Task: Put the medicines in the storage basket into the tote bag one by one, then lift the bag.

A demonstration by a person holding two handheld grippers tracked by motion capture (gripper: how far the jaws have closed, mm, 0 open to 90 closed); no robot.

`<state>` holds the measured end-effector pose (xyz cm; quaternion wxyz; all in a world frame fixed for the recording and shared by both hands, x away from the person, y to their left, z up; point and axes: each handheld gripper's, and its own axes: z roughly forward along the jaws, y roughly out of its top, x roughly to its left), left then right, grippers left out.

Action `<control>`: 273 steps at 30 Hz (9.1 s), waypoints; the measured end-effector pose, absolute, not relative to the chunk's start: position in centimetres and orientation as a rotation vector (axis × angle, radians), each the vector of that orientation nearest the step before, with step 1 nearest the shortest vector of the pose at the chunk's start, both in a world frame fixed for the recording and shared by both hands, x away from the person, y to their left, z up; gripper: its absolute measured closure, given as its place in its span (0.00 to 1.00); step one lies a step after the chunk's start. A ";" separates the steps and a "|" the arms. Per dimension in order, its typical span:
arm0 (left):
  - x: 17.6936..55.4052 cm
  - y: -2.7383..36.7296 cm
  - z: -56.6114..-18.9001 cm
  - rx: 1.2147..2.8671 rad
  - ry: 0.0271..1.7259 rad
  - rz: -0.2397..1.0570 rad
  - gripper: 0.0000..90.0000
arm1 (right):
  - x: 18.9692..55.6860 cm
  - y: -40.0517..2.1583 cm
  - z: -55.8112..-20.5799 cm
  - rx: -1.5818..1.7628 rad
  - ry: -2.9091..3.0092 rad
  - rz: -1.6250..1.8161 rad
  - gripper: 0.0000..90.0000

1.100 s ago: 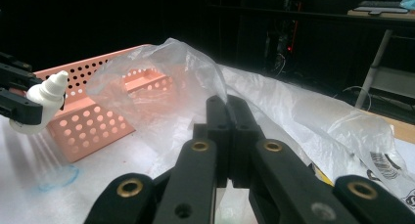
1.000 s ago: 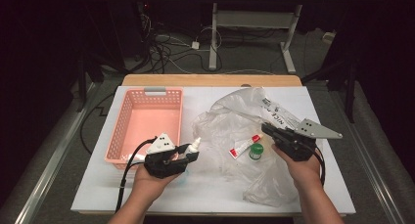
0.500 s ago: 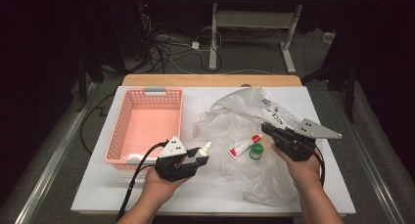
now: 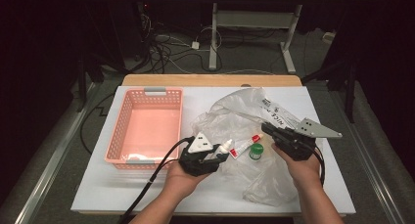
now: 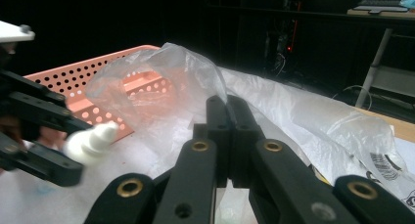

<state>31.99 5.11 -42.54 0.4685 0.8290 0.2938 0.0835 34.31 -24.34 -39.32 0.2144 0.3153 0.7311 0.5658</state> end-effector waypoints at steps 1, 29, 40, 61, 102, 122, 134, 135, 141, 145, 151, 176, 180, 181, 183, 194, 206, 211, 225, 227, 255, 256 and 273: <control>32.3 4.6 -42.6 2.038 0.719 0.208 0.64 | 34.3 -24.3 -39.3 0.874 2.027 1.570 1.00; 41.0 -3.5 -46.9 2.107 0.812 0.232 0.64 | 34.7 -24.5 -38.9 0.881 2.008 1.602 1.00; 38.6 -2.5 -45.7 2.077 0.756 0.226 0.46 | 34.7 -24.6 -39.1 0.885 2.015 1.590 1.00; 30.4 4.3 -48.1 2.146 0.774 0.200 0.32 | 34.5 -24.7 -38.9 0.882 2.004 1.584 1.00; 36.6 2.8 -49.3 2.156 0.808 -0.021 0.49 | 32.4 -28.0 -39.3 0.964 1.960 1.505 1.00; 33.7 2.2 -48.8 2.195 0.633 0.226 0.98 | 32.3 -27.0 -40.0 0.955 1.996 1.485 1.00; 32.2 4.6 -45.8 2.039 0.668 0.284 0.97 | 33.0 -26.3 -39.1 0.918 1.961 1.542 1.00; 32.0 4.9 -45.4 2.023 0.671 0.293 0.98 | 33.1 -26.3 -39.1 0.907 1.959 1.546 1.00; 31.0 6.3 -44.0 1.937 0.685 0.353 0.97 | 33.8 -25.6 -38.7 0.893 1.938 1.578 1.00; 30.6 6.8 -44.6 1.892 0.729 0.357 0.97 | 34.2 -25.0 -38.8 0.895 1.935 1.584 1.00; 30.0 6.3 -47.1 2.059 0.700 0.188 0.69 | 34.5 -25.1 -38.9 0.909 1.938 1.575 1.00; 29.7 5.8 -44.8 1.947 0.695 0.496 0.97 | 33.4 -25.2 -39.0 0.897 1.927 1.565 1.00; 30.1 5.8 -43.5 1.898 0.676 0.551 0.97 | 33.5 -25.1 -39.0 0.907 1.909 1.563 1.00; 30.3 5.8 -43.2 1.889 0.676 0.560 0.97 | 33.5 -25.0 -39.0 0.904 1.904 1.559 1.00; 30.8 5.9 -42.6 1.856 0.686 0.568 0.97 | 33.5 -24.7 -38.8 0.898 1.893 1.559 1.00; 32.7 5.7 -39.4 1.729 0.668 0.655 0.97 | 33.8 -23.2 -37.9 0.867 1.823 1.591 1.00; 34.2 4.8 -35.6 1.609 0.630 0.715 0.97 | 34.7 -21.8 -36.1 0.839 1.701 1.686 1.00; 34.4 4.3 -34.1 1.595 0.605 0.754 0.97 | 34.8 -21.7 -35.1 0.821 1.667 1.698 1.00; 36.1 3.1 -29.2 1.541 0.563 0.820 0.97 | 35.6 -21.9 -30.4 0.770 1.555 1.716 1.00; 36.4 2.8 -28.6 1.532 0.562 0.824 0.97 | 35.8 -21.9 -29.5 0.764 1.531 1.719 1.00; 39.4 1.8 -31.0 1.599 0.638 0.765 0.97 | 38.0 -23.1 -27.6 0.828 1.512 1.636 1.00; 39.4 1.9 -31.2 1.604 0.641 0.763 0.97 | 38.1 -23.2 -28.0 0.825 1.521 1.624 1.00; 39.6 4.2 -34.1 1.669 0.726 0.719 0.93 | 39.6 -22.8 -33.2 0.924 1.638 1.550 1.00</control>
